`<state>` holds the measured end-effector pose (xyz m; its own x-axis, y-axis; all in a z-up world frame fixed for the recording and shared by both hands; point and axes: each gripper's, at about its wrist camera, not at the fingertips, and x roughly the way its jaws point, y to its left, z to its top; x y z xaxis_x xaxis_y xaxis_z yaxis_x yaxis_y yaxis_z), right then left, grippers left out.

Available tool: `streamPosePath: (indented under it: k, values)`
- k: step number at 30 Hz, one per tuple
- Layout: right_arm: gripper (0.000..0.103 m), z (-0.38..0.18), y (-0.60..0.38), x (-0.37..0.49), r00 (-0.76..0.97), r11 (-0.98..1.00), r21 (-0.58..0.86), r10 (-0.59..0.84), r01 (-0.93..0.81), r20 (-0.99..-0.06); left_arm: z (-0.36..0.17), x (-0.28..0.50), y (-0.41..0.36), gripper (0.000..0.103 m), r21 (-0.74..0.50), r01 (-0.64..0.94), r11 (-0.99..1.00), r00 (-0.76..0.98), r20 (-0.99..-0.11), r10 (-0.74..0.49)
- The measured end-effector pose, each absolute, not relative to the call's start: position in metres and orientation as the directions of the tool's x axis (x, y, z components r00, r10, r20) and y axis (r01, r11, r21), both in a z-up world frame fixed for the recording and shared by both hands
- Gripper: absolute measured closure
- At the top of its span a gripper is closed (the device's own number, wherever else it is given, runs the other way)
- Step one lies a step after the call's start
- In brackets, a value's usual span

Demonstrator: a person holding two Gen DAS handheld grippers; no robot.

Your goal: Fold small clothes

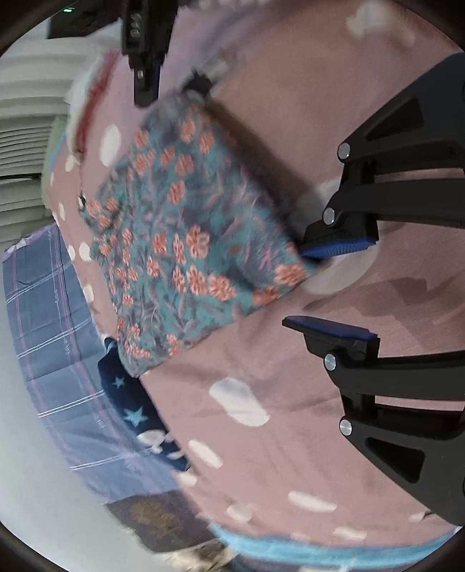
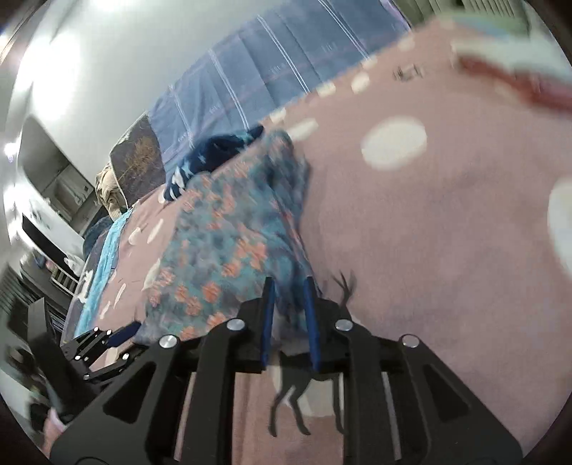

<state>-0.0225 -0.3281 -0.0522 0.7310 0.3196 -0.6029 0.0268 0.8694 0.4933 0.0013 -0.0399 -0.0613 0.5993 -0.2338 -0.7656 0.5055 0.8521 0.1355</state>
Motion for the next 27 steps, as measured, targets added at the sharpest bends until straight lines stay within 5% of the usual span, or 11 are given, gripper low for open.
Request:
streamPosePath:
  k: [7,12,13,15,27]
  values:
    - [0.085,-0.033,-0.290,-0.006,0.722,0.886,0.435,0.406,-0.160,-0.560,-0.028,-0.002,-0.034,0.079,-0.125,0.533,0.837,0.542,-0.709,-0.451]
    - [0.086,-0.049,-0.285,0.016,0.701,0.923,0.377,0.321,-0.080,-0.637,-0.061,0.030,-0.057,0.079,-0.047,0.488,0.871,0.543,-0.765,-0.345]
    - [0.099,-0.055,-0.288,0.019,0.695,0.938,0.345,0.272,-0.037,-0.665,-0.073,0.033,-0.056,0.079,-0.054,0.474,0.879,0.526,-0.783,-0.332]
    - [0.101,-0.069,-0.299,0.020,0.675,0.942,0.335,0.252,-0.007,-0.693,-0.082,0.027,-0.051,0.079,-0.075,0.479,0.875,0.535,-0.764,-0.359]
    - [0.091,-0.045,-0.295,0.023,0.695,0.942,0.324,0.292,-0.090,-0.657,-0.083,0.019,-0.049,0.073,-0.064,0.502,0.862,0.530,-0.765,-0.366]
